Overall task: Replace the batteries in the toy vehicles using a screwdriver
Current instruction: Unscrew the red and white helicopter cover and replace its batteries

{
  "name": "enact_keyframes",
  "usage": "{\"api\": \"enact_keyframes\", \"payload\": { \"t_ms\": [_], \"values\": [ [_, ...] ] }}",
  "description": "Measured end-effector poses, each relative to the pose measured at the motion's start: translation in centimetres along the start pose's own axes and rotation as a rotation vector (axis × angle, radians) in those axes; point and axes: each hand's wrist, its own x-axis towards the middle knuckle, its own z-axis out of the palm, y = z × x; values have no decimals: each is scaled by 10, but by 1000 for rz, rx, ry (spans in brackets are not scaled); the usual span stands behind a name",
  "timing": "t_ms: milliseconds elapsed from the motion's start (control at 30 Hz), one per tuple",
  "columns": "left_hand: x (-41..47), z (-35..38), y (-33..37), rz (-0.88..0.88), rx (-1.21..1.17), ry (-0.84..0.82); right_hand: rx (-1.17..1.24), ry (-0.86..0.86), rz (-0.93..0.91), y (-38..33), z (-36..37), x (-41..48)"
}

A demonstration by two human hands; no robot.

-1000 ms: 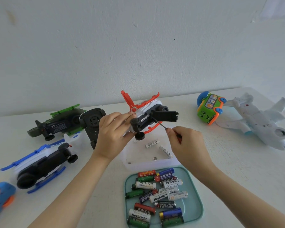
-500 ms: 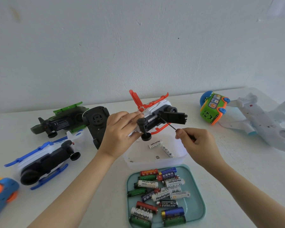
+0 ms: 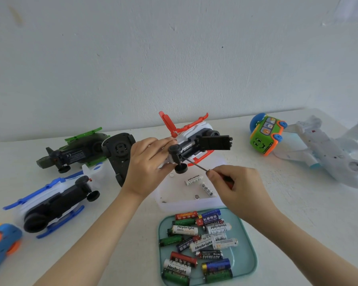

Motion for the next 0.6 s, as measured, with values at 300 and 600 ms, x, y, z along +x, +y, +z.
{"api": "enact_keyframes", "payload": {
  "t_ms": [300,600],
  "values": [
    [4,1,0,-15,65,46,94,-103,179,-24,20,-3],
    [-1,-2,-6,-82,39,44,135,-164,266,-20,1,-2]
  ]
}}
